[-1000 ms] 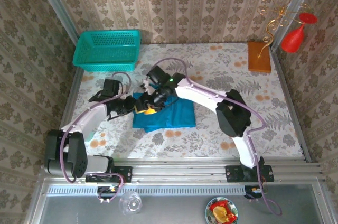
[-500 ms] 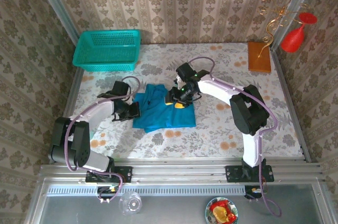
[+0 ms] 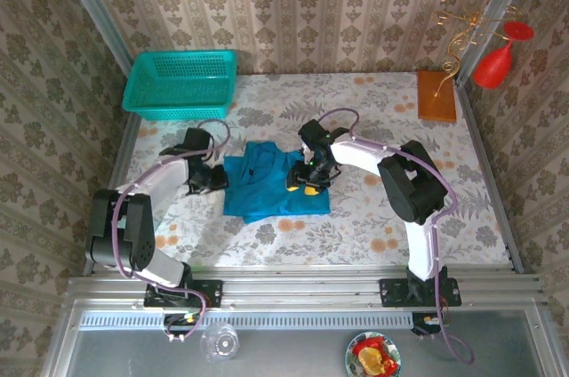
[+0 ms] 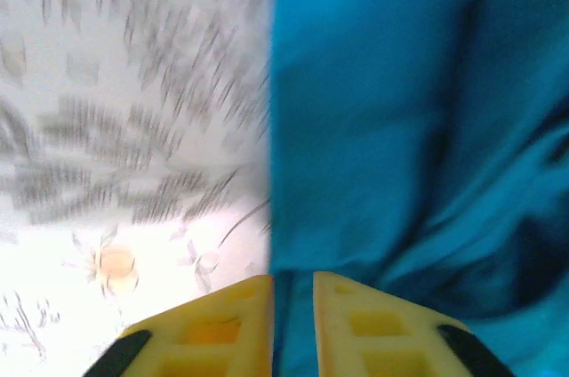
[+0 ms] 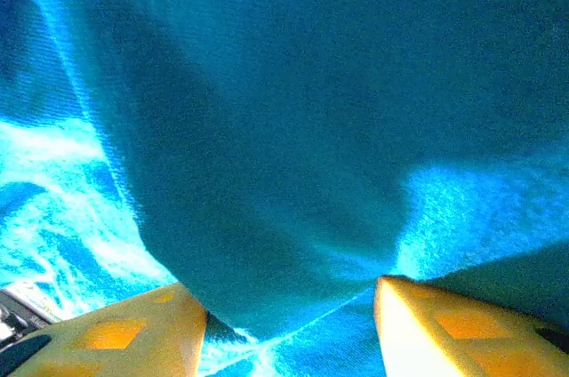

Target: Fold the inside-out t-shirt

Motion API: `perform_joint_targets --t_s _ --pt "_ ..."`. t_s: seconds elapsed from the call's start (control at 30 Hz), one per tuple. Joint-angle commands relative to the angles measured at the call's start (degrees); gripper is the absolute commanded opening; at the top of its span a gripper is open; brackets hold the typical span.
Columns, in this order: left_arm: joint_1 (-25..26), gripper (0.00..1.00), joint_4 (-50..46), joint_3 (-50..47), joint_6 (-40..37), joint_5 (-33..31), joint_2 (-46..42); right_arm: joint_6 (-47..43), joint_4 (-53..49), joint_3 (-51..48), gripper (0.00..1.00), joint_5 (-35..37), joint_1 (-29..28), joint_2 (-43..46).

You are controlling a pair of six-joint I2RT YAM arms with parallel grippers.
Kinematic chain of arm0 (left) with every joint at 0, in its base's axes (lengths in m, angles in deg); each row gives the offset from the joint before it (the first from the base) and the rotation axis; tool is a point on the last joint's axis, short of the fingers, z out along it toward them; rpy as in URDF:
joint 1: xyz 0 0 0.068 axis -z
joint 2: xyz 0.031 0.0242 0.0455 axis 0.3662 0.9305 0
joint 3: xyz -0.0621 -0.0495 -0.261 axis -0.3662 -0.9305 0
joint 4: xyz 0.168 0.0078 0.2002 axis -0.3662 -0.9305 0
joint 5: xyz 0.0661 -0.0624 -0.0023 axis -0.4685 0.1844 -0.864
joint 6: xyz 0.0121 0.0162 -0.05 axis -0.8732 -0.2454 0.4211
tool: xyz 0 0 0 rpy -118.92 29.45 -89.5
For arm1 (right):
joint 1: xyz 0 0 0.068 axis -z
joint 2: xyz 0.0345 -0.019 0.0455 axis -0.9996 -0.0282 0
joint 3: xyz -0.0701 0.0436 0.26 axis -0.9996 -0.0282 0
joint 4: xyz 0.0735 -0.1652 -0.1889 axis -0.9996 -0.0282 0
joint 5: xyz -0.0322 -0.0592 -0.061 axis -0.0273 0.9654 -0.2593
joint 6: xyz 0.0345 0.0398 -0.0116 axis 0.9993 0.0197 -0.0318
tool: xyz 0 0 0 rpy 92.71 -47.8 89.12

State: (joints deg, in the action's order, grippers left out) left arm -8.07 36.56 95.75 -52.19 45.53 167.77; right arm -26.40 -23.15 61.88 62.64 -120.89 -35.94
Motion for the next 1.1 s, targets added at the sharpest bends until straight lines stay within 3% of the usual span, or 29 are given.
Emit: perform_joint_targets --t_s 0.0,0.2,0.33,0.53,0.6,0.77,1.07 --pt "1.5 0.26 -1.2 8.4 -2.2 3.0 1.0 -0.2 0.1 -0.7 0.54 0.2 0.1 1.0" --pt "6.6 0.32 -6.3 21.4 -4.5 0.0 12.3 0.1 0.2 -0.3 0.54 0.0 -0.1 0.4" --pt "8.9 0.35 -12.6 29.7 -6.1 -5.2 19.6 -0.1 0.1 -0.6 0.54 -0.2 -0.2 -0.1" --pt "9.5 0.36 -16.0 33.9 -8.2 -9.4 24.1 -0.5 -0.7 -0.7 0.54 0.5 -0.2 -0.2" --pt "9.2 0.31 -16.0 34.5 -8.6 -10.0 25.0 -0.7 -0.9 -0.8 0.54 0.5 -0.2 -0.1" --pt "7.6 0.00 -14.8 34.6 -9.0 -9.9 25.0 -1.0 -1.5 -1.9 0.54 1.8 -0.2 0.4" --pt "1.8 0.00 -13.6 27.0 -9.0 -8.9 17.8 -0.6 -1.9 -4.2 0.54 3.7 0.2 0.5"
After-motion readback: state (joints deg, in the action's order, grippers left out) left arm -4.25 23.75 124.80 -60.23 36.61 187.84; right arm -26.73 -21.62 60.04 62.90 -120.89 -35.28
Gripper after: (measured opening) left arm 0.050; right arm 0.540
